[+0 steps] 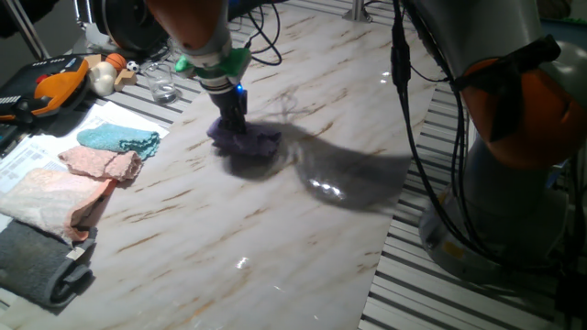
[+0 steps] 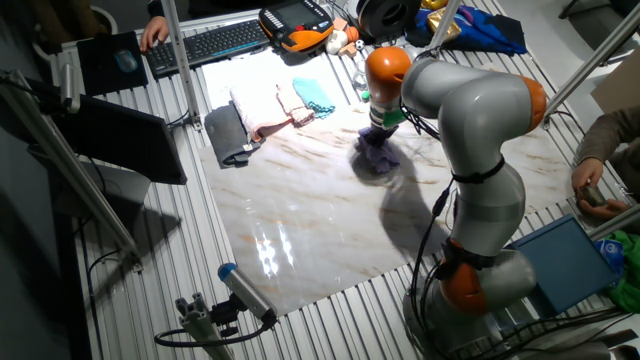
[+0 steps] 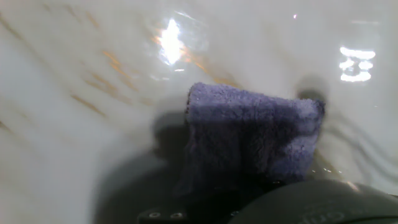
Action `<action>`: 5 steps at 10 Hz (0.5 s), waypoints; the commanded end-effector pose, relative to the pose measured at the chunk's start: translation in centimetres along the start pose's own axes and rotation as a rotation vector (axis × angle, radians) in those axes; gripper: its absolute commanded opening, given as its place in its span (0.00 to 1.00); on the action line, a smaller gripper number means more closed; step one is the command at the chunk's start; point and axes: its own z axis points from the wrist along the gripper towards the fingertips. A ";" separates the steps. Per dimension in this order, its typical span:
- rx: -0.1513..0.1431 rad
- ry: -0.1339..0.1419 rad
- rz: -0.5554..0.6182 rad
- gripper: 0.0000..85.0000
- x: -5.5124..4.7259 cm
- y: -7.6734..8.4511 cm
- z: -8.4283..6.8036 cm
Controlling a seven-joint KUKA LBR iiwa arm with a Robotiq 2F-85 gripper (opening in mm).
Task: Clean the table with a cloth
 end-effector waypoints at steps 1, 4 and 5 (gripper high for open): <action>0.017 -0.005 -0.009 0.00 0.3 -0.4 0.2; 0.012 -0.005 -0.016 0.00 0.9 -1.3 0.6; -0.004 -0.002 -0.007 0.00 0.8 -1.2 0.6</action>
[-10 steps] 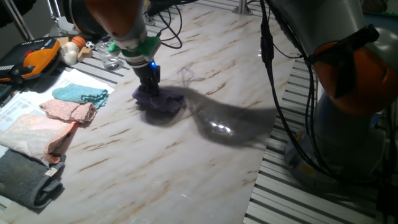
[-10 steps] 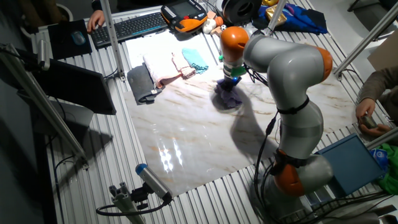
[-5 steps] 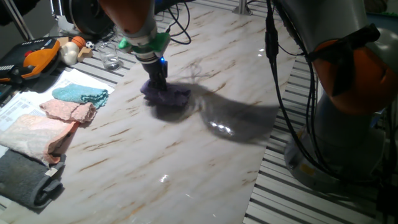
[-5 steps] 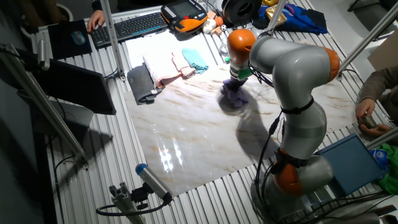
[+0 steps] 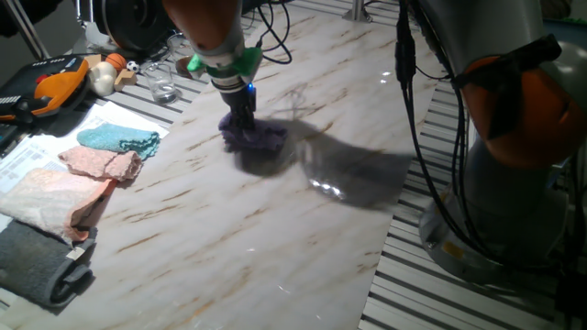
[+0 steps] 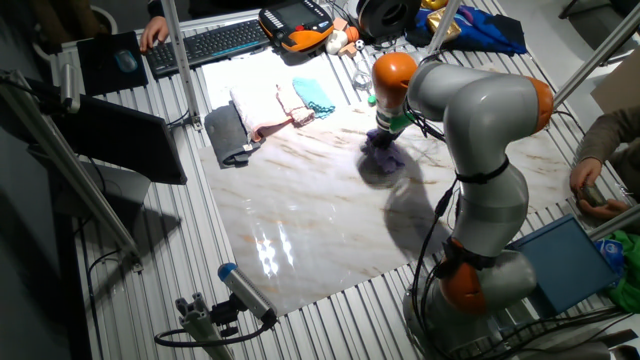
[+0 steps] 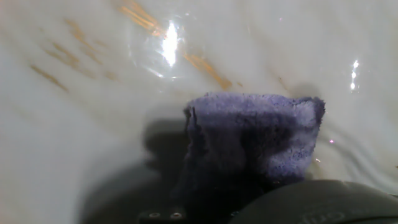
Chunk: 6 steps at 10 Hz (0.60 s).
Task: Clean the table with a cloth
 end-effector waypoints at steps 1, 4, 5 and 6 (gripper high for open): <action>-0.029 0.002 0.014 0.00 -0.2 0.1 0.0; -0.097 0.039 0.082 0.00 -0.5 0.5 -0.1; -0.107 0.060 0.126 0.00 -0.5 0.5 -0.1; -0.123 0.069 0.149 0.00 -0.5 0.5 -0.1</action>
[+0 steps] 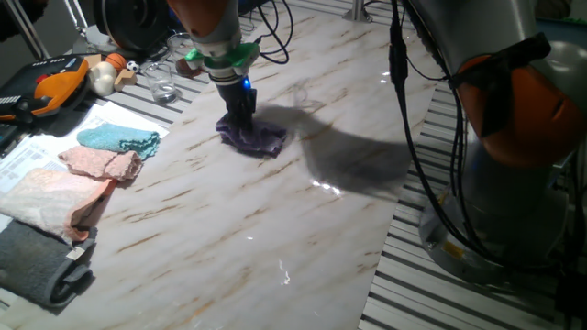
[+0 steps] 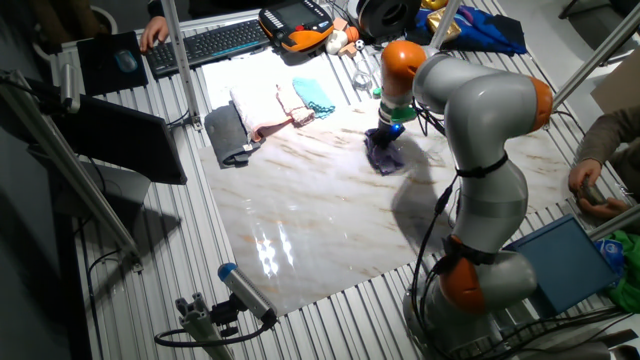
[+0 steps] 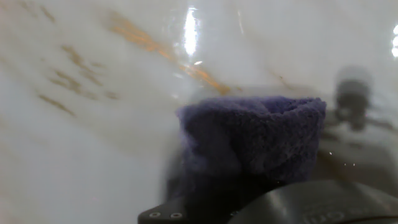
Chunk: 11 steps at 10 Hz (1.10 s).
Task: Clean the table with a cloth
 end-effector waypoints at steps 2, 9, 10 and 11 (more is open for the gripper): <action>0.003 -0.009 0.029 0.00 0.0 0.0 0.0; 0.093 -0.007 -0.063 0.00 1.1 -7.5 -1.2; 0.095 -0.018 -0.081 0.00 1.3 -8.7 -1.0; 0.103 -0.023 -0.097 0.00 1.4 -9.7 -0.7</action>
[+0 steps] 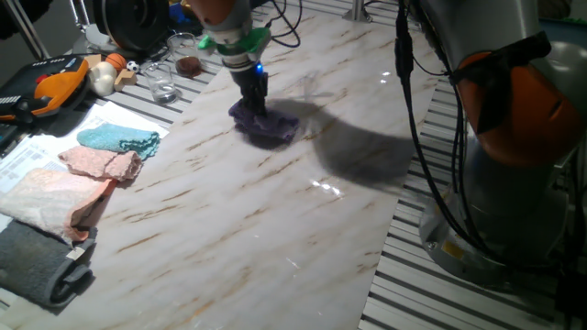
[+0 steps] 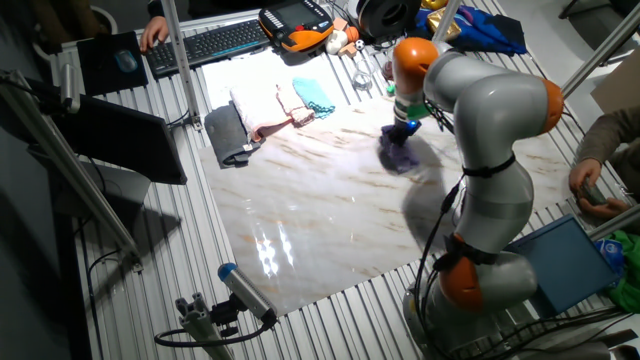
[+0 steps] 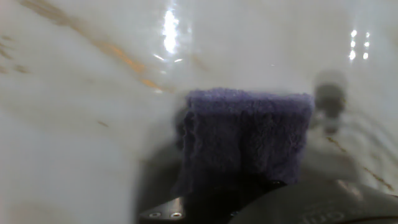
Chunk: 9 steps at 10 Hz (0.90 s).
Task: Clean the table with a cloth
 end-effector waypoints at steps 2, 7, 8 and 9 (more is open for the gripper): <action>-0.005 -0.001 -0.027 0.00 -0.1 -3.2 0.4; -0.003 0.005 0.016 0.00 -3.7 0.4 -0.6; -0.011 0.011 0.043 0.00 -3.8 1.7 -1.0; -0.018 0.018 0.068 0.00 -3.7 2.9 -1.4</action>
